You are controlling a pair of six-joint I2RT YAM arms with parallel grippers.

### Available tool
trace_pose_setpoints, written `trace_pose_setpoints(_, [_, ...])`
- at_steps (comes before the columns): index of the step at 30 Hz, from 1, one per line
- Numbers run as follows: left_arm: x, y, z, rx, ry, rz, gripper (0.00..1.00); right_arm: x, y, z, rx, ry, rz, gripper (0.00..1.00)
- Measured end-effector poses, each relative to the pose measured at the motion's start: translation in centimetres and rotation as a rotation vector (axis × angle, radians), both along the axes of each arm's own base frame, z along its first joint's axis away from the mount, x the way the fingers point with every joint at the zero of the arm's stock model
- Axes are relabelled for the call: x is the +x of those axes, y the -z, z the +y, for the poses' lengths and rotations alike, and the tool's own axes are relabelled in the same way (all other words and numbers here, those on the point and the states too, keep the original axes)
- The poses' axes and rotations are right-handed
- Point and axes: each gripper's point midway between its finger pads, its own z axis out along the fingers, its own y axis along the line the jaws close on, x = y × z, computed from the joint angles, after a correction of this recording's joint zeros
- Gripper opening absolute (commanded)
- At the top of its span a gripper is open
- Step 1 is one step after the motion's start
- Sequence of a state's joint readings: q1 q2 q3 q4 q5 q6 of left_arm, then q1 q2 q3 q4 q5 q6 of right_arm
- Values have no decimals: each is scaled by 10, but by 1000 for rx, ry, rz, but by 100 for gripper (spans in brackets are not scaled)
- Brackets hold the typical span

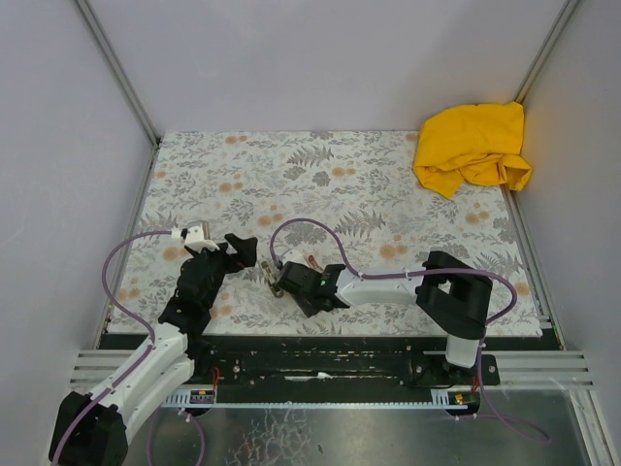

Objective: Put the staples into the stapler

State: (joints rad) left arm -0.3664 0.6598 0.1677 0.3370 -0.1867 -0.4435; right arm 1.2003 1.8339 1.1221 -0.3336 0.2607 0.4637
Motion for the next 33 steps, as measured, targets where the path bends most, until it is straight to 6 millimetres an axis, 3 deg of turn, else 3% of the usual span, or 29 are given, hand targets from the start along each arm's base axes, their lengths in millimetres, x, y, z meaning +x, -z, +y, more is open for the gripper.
trace_pose_setpoints(7, [0,1,-1,6,5,2,91,0,0,0,1,1,0,27])
trace_pose_setpoints(21, [-2,9,-10,19,67,27,90,-2,0,-1,-2,6,5,28])
trace_pose_setpoints(27, [-4,10,-15,20,93,31,88,-2,0,0,1,11,7,18])
trace_pose_setpoints(33, [-5,3,-26,11,158,-1,88,-1,0,-1,1,15,2,16])
